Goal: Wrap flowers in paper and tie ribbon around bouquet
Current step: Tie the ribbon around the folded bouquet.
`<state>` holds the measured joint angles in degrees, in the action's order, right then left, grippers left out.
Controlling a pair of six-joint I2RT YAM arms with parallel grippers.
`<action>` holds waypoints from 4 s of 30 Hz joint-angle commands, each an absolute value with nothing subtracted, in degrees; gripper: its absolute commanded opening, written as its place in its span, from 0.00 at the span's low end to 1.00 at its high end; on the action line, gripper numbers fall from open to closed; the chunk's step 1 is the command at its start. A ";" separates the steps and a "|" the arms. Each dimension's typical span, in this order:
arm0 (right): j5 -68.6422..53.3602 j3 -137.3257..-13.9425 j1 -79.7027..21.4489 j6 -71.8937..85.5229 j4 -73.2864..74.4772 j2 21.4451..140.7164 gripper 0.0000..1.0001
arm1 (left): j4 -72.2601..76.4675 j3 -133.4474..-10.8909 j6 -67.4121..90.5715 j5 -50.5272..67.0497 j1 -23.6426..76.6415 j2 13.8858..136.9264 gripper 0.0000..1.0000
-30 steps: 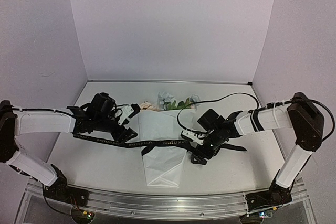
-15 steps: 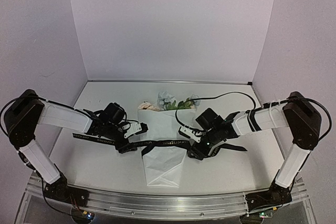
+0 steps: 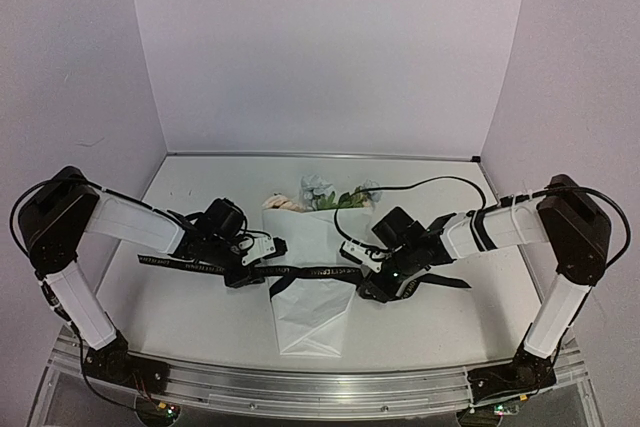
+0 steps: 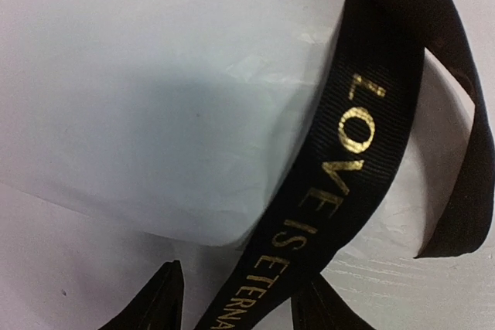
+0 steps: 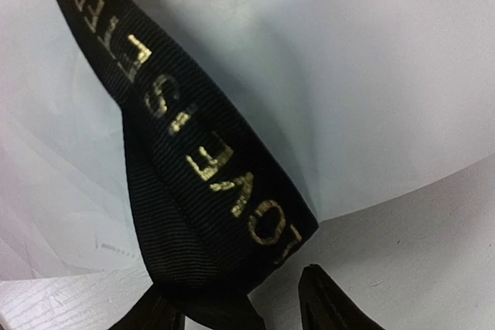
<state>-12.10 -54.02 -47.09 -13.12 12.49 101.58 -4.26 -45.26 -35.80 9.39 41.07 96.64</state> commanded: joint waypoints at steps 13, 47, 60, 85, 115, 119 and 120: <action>-10.05 -58.62 -47.52 -8.92 21.45 98.36 0.00 | -0.98 -44.06 -19.87 3.46 43.02 89.73 0.00; 12.58 -67.81 -47.30 25.28 51.86 95.68 0.00 | -14.30 -45.18 33.49 -22.42 44.84 88.80 0.00; 13.66 -56.61 -40.85 34.17 50.75 89.55 0.00 | -20.90 -37.71 44.96 -19.68 29.81 79.05 0.00; 21.37 -26.61 -47.66 46.39 55.33 57.17 0.00 | -19.73 -28.57 47.31 -13.39 11.94 69.00 0.00; 8.37 -39.80 -51.50 32.34 55.39 69.17 0.55 | -7.60 -30.20 28.92 8.00 28.54 59.39 0.00; 3.87 -45.10 -51.53 32.96 55.07 70.53 0.64 | -7.10 -29.90 28.90 9.87 28.61 59.33 0.00; 2.15 -46.58 -51.61 33.78 54.31 71.53 0.64 | -7.04 -29.89 28.88 10.22 28.66 59.25 0.00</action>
